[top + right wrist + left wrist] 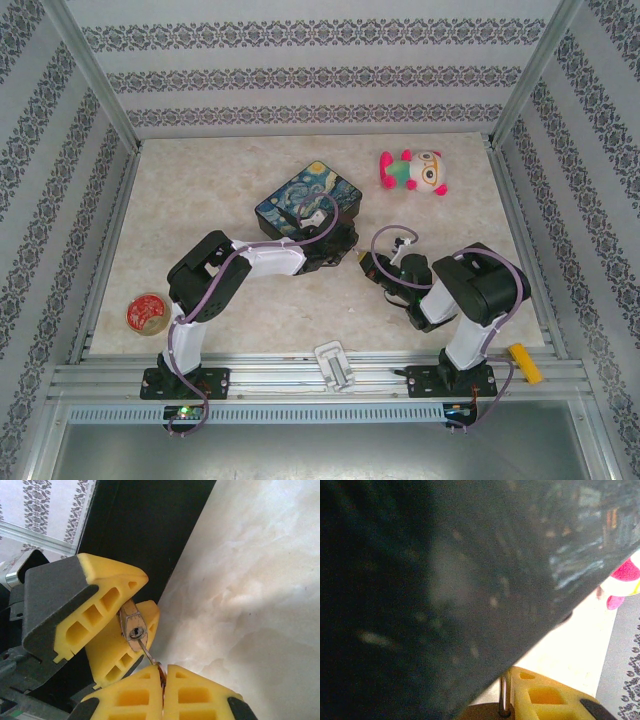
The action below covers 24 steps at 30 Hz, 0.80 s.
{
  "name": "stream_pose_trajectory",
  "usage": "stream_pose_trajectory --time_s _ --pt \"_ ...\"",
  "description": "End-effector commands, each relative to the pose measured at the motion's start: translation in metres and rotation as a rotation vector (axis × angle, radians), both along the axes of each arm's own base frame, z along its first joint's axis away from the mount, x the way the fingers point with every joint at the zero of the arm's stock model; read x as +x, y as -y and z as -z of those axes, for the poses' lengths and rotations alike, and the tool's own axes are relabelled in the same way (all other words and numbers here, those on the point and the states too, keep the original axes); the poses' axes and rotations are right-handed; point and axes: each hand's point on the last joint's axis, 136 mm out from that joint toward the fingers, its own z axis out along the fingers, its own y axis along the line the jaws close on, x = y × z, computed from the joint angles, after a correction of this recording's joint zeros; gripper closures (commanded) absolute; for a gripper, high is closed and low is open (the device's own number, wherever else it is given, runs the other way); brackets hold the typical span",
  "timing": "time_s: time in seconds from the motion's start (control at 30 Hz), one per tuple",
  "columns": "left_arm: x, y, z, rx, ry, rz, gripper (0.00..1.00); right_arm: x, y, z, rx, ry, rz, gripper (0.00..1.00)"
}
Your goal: Unlock a padlock with a key
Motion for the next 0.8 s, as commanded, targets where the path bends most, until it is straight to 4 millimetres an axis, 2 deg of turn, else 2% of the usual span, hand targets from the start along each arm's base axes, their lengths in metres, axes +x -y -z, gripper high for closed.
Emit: stream_pose_trajectory --time_s 0.0,0.47,0.77 --pt "-0.025 0.018 0.02 -0.1 -0.138 0.046 0.85 0.004 -0.008 -0.01 0.021 0.042 -0.022 1.0" --pt "-0.026 0.018 0.02 -0.102 -0.138 0.047 0.85 0.009 -0.007 -0.015 0.028 0.053 0.001 1.0" --pt "-0.026 0.019 0.021 -0.099 -0.139 0.056 0.85 0.016 -0.012 -0.018 0.07 0.035 0.002 1.0"
